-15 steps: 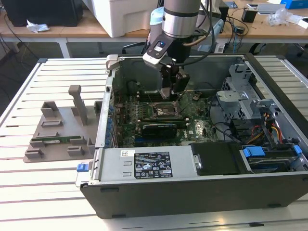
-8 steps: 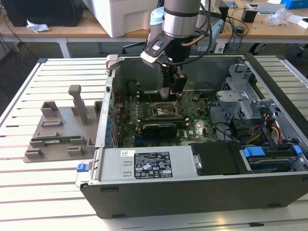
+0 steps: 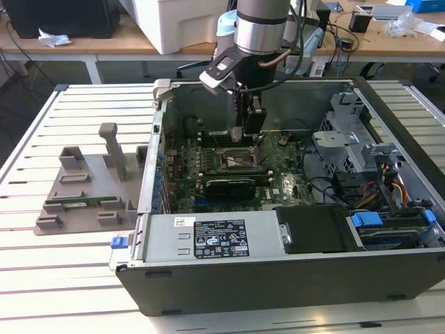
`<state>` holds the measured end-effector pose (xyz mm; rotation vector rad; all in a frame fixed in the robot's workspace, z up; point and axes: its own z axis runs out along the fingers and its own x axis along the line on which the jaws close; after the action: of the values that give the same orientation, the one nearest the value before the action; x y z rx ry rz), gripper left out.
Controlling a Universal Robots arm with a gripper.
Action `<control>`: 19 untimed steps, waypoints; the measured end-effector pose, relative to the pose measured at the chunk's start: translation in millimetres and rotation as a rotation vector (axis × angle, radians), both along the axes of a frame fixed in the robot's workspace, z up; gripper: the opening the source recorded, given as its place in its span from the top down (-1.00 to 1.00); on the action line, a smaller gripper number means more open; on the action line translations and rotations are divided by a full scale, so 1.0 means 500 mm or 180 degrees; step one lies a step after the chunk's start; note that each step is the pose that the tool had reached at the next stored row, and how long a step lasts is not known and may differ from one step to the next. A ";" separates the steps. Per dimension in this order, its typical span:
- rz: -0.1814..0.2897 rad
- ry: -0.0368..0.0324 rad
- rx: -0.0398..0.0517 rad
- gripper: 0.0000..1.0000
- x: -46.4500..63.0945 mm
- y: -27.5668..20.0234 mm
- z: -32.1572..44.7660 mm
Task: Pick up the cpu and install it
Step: 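Place the cpu into insertion slot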
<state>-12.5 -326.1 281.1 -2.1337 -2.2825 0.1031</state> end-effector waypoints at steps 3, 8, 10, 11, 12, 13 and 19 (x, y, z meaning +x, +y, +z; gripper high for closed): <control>-0.0138 0.0000 -0.0011 -0.10 0.000 0.0000 0.000; -0.0201 0.0000 -0.0013 -0.10 0.000 0.0000 0.000; -0.0185 0.0000 -0.0013 -0.10 0.000 -0.0001 0.000; -0.0167 0.0000 -0.0013 -0.10 0.000 -0.0001 0.000; -0.0148 0.0000 -0.0016 -0.10 0.000 0.0001 -0.002; -0.0111 -0.0001 -0.0026 -0.10 0.000 0.0008 -0.007; -0.0079 -0.0001 -0.0031 -0.10 0.000 0.0133 -0.026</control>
<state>-12.4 -319.4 268.1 -2.1662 -2.2596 0.1140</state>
